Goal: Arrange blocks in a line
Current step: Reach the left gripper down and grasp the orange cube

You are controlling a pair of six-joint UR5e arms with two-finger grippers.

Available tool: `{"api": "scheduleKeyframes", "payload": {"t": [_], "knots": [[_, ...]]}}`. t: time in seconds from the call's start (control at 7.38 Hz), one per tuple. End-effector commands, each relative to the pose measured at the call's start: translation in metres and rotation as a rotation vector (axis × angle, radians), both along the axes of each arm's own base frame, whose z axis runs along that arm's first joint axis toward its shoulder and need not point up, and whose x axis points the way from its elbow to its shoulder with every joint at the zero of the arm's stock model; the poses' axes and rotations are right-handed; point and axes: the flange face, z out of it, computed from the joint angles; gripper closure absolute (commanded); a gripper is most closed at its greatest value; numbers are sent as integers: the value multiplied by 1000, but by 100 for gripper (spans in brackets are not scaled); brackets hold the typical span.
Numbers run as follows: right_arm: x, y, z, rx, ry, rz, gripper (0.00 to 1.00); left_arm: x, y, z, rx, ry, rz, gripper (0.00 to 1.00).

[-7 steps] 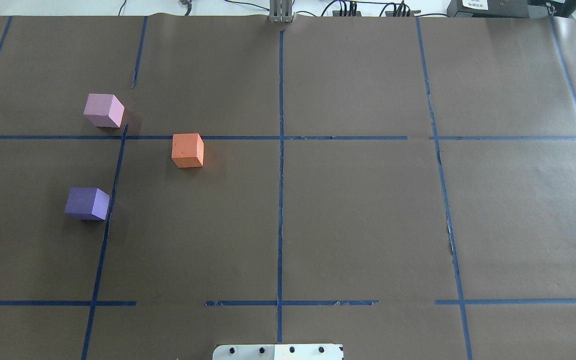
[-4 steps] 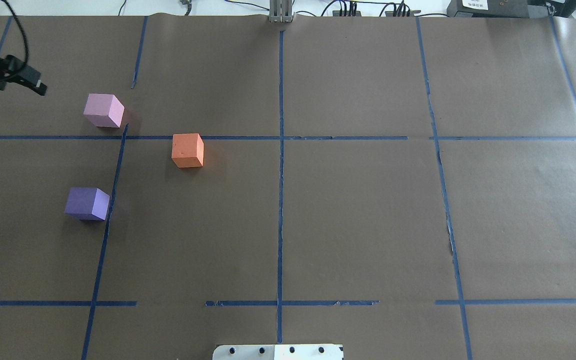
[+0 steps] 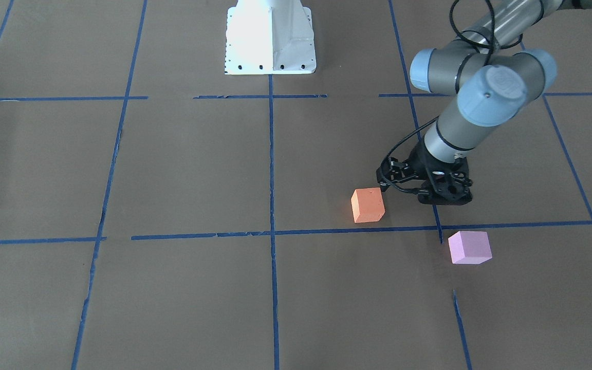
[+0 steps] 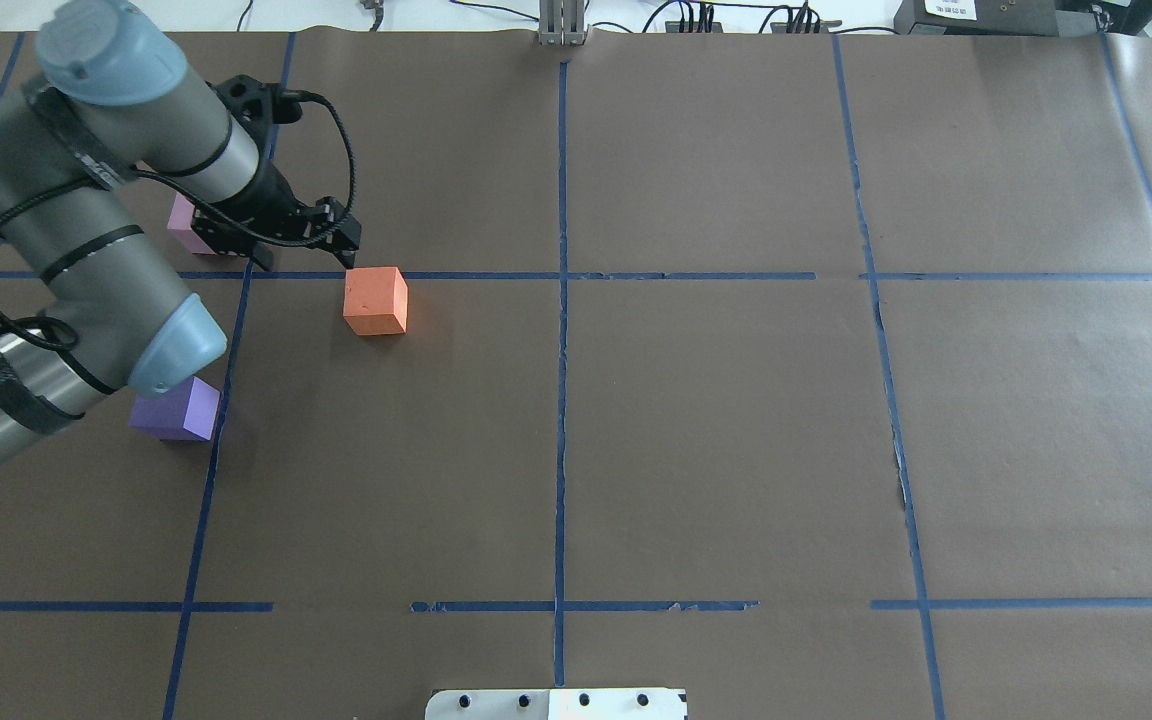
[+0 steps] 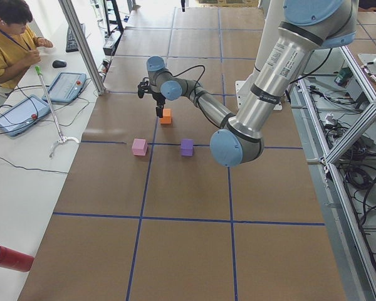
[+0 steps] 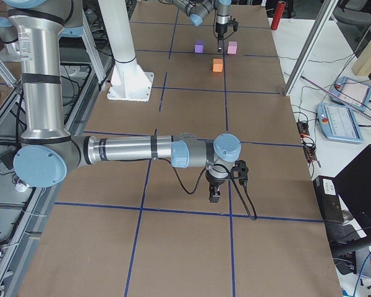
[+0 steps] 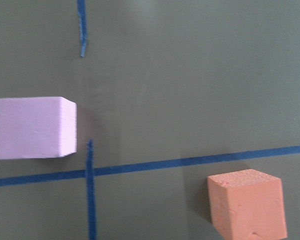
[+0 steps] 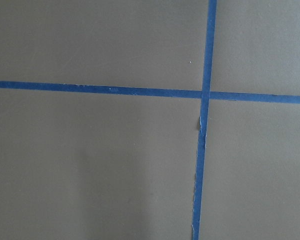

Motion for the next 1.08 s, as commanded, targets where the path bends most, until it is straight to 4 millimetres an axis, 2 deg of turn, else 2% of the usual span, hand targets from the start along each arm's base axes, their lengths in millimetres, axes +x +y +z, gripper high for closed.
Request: {"api": "scheduleKeyframes", "payload": {"t": [0.0,0.54,0.81,0.95], "knots": [[0,0,0,0,0,0,0,56,12,-5,-40,-27,-72,0],[0,0,-1,1,0,0,0,61,1,18,-38,-90,-135,0],[0,0,0,0,0,0,0,85,4,40,-19,-68,-109,0],[0,0,-1,1,0,0,0,89,6,41,-10,-63,-100,0]]}}
